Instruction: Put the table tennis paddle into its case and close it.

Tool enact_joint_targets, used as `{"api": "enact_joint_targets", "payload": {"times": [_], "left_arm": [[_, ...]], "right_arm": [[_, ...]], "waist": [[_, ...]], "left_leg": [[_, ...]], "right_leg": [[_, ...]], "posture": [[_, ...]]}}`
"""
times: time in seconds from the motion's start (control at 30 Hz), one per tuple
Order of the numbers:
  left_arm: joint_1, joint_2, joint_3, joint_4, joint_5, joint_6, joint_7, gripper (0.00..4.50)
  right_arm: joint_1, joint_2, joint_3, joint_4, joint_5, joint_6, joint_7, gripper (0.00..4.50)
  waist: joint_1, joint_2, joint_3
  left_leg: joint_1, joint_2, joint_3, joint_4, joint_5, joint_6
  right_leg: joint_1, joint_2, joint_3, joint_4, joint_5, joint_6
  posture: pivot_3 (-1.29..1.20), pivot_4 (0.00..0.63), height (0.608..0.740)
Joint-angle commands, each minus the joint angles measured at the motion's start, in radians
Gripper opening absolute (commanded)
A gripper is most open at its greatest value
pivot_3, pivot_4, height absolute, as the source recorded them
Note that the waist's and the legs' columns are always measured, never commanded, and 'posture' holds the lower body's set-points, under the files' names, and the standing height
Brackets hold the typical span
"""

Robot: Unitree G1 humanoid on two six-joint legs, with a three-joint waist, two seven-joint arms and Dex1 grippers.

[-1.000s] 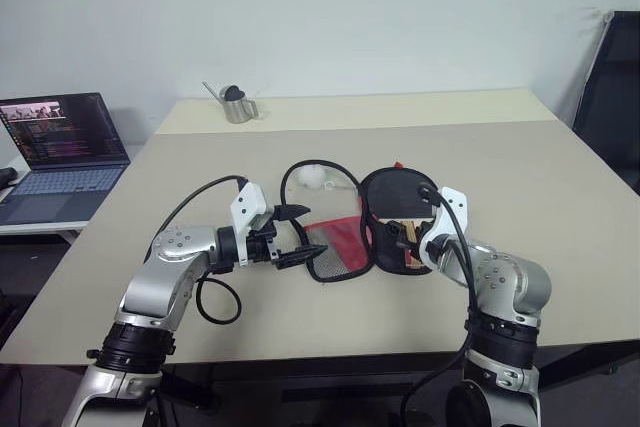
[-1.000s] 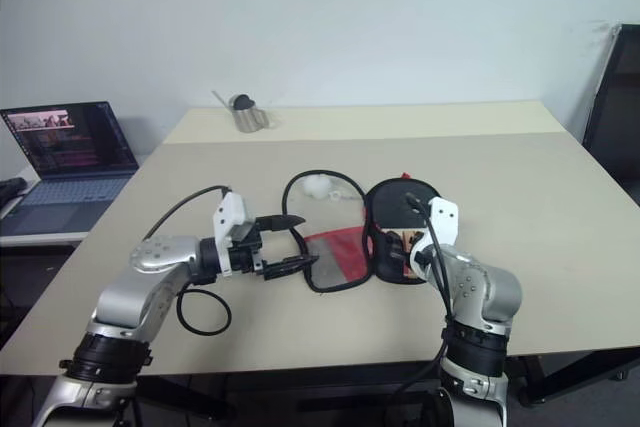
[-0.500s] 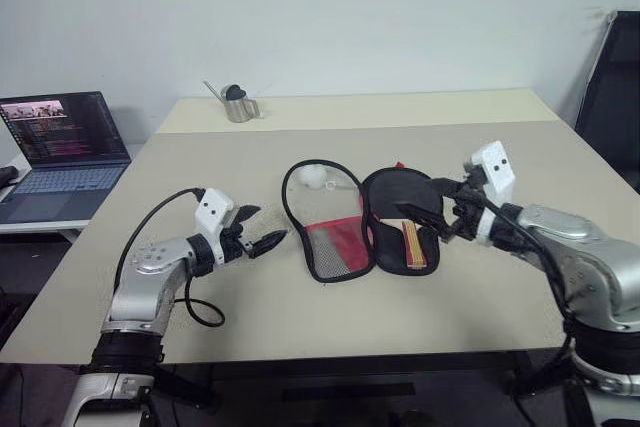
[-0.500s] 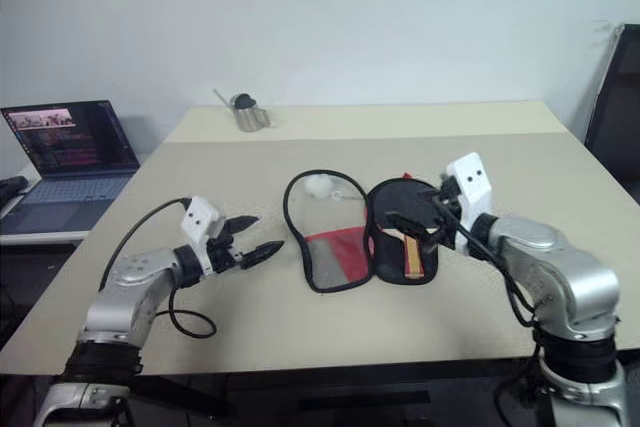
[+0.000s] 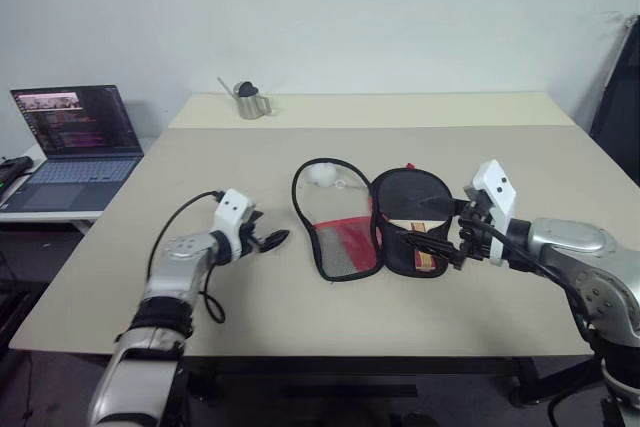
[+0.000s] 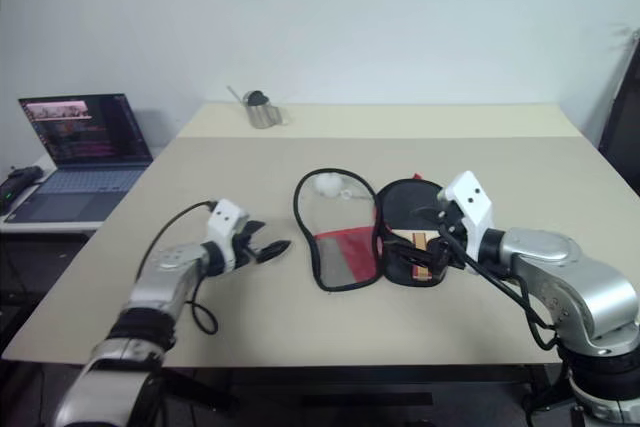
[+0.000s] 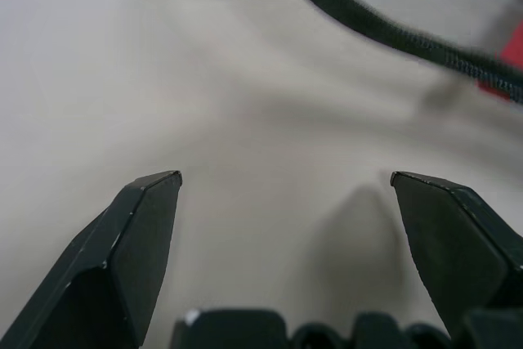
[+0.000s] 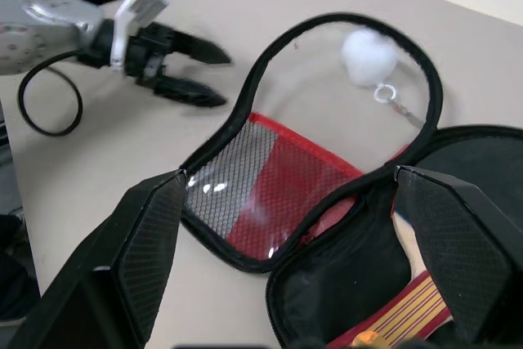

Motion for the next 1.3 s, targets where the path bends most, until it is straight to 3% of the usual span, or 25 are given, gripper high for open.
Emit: {"api": "enact_joint_targets", "payload": {"times": [0.03,0.27,0.6,0.87,1.13,1.3], "left_arm": [[-0.068,-0.04,-0.017,0.08,0.024,-0.058,-0.006,4.5],[-0.192,-0.143,-0.042,0.165,0.042,-0.12,-0.06,4.5],[-0.318,-0.262,-0.061,0.094,0.011,-0.125,-0.161,4.5],[-0.385,-0.357,-0.074,0.159,0.037,-0.16,-0.148,4.5],[-0.332,-0.288,-0.053,0.116,0.016,-0.162,-0.193,4.5],[-0.193,-0.165,-0.043,-0.113,-0.065,-0.066,-0.355,4.5]], "right_arm": [[0.023,-0.048,-0.034,-0.042,0.022,-0.033,0.035,4.47],[0.08,-0.13,-0.115,-0.009,0.013,-0.055,0.045,4.47],[0.177,-0.218,-0.292,0.032,0.011,-0.062,0.038,4.47],[0.193,-0.218,-0.305,0.036,-0.001,-0.069,0.006,4.47],[0.134,-0.162,-0.22,0.09,-0.026,-0.065,-0.069,4.47],[0.037,-0.075,-0.103,0.22,-0.079,-0.059,-0.137,4.47]], "waist": [[-0.001,-0.001,0.0],[-0.001,-0.004,0.002],[-0.001,-0.009,0.006],[-0.007,-0.01,0.006],[-0.01,-0.01,0.006],[-0.014,-0.01,0.006]], "left_leg": [[-0.001,0.0,-0.001,0.0,0.001,-0.001],[-0.003,-0.001,0.0,0.001,0.002,-0.002],[-0.005,-0.001,0.001,0.002,0.002,-0.003],[-0.005,0.0,0.003,0.003,0.002,-0.003],[-0.004,0.0,0.004,0.003,0.003,-0.002],[-0.002,0.0,0.002,0.003,0.003,-0.003]], "right_leg": [[0.0,0.0,-0.001,0.0,0.0,0.0],[0.0,-0.001,-0.003,-0.001,0.0,0.0],[-0.001,-0.001,-0.004,-0.001,0.0,0.0],[0.0,-0.001,-0.003,0.0,0.0,0.0],[0.0,-0.001,-0.003,0.001,0.0,0.0],[-0.001,-0.001,-0.001,0.002,0.0,0.0]], "posture": [[0.0,0.15,0.74],[0.0,0.15,0.74],[0.0,0.15,0.74],[0.0,0.15,0.74],[0.0,0.15,0.74],[0.0,0.15,0.74]]}}
